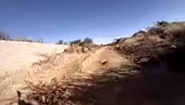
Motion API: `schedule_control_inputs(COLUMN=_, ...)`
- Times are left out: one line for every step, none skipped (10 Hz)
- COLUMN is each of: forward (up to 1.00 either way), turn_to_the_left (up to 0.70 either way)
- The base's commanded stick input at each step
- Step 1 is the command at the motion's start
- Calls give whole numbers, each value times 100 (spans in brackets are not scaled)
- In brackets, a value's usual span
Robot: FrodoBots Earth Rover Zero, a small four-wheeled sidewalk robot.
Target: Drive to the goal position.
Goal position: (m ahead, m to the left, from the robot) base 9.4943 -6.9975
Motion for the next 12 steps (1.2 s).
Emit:
schedule_control_inputs(forward=50, turn_to_the_left=0)
schedule_control_inputs(forward=50, turn_to_the_left=0)
schedule_control_inputs(forward=50, turn_to_the_left=0)
schedule_control_inputs(forward=50, turn_to_the_left=0)
schedule_control_inputs(forward=50, turn_to_the_left=0)
schedule_control_inputs(forward=50, turn_to_the_left=0)
schedule_control_inputs(forward=50, turn_to_the_left=0)
schedule_control_inputs(forward=50, turn_to_the_left=0)
schedule_control_inputs(forward=50, turn_to_the_left=0)
schedule_control_inputs(forward=50, turn_to_the_left=0)
schedule_control_inputs(forward=50, turn_to_the_left=0)
schedule_control_inputs(forward=50, turn_to_the_left=0)
